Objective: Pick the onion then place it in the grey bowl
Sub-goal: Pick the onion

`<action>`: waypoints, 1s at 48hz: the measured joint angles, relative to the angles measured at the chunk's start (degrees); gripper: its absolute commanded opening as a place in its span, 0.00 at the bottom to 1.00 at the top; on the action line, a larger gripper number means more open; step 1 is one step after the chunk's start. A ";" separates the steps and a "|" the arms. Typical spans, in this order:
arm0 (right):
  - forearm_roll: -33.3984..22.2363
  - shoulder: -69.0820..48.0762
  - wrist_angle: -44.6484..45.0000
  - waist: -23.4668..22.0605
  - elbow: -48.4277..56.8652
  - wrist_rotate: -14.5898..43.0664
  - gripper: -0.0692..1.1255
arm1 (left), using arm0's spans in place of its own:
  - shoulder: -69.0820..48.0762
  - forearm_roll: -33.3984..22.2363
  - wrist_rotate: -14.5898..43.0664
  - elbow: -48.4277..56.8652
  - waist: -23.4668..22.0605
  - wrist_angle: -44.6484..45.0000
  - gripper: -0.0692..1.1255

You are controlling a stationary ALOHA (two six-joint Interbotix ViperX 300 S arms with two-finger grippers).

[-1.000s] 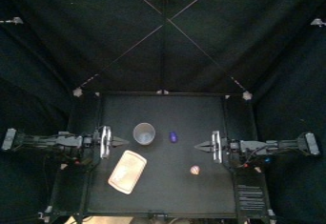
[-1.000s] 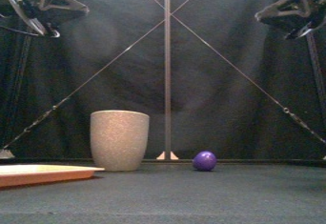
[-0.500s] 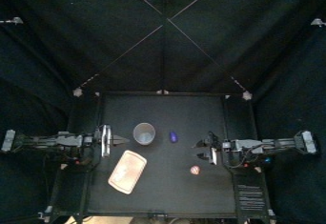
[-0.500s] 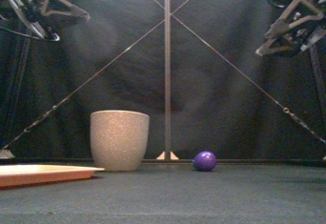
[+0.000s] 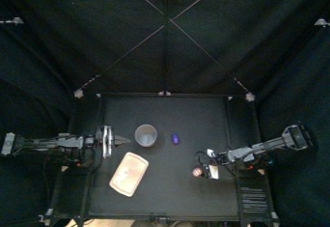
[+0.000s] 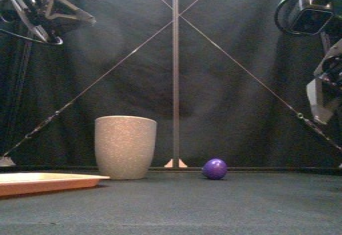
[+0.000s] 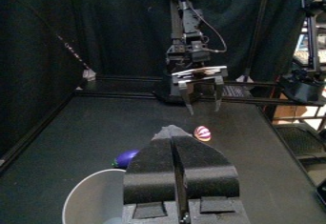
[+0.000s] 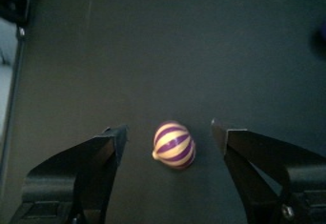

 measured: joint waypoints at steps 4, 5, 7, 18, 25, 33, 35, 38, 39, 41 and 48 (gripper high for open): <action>-2.37 1.67 2.99 0.88 -0.70 0.00 0.92 | 0.00 -0.18 0.00 0.00 0.09 0.00 0.10; -2.99 2.02 3.60 0.88 -0.79 -0.09 0.92 | 0.00 -0.26 0.00 0.00 0.09 0.00 0.10; -3.96 2.81 4.48 0.97 -0.97 0.44 0.92 | -0.09 -0.44 0.00 0.00 0.09 0.00 0.10; -6.42 7.38 4.83 1.14 -1.93 0.00 0.92 | -0.09 -1.05 0.00 0.35 0.26 0.00 0.10; -6.50 10.99 4.83 1.67 -3.08 0.09 0.92 | -0.09 -1.41 0.09 0.88 0.35 -0.09 0.10; -6.33 14.85 4.83 2.46 -4.39 0.09 0.91 | -0.09 -1.41 0.09 1.05 0.70 -0.09 0.10; -6.33 15.73 4.83 2.64 -4.57 0.09 0.91 | 0.00 -1.49 0.09 1.14 0.79 -0.18 0.10; -6.24 17.05 4.83 2.81 -4.92 0.09 0.90 | -0.09 -1.49 0.09 1.32 1.05 -0.18 0.10; -6.24 17.49 4.83 2.90 -5.01 0.09 0.90 | -0.09 -1.49 0.09 1.32 1.05 -0.09 0.10; -6.24 18.37 4.83 2.99 -5.19 0.09 0.90 | -0.09 -1.49 0.09 1.49 1.23 -0.18 0.10; -6.06 20.04 4.75 3.25 -5.63 0.18 0.90 | -0.09 -1.49 0.09 1.85 1.41 -0.18 0.10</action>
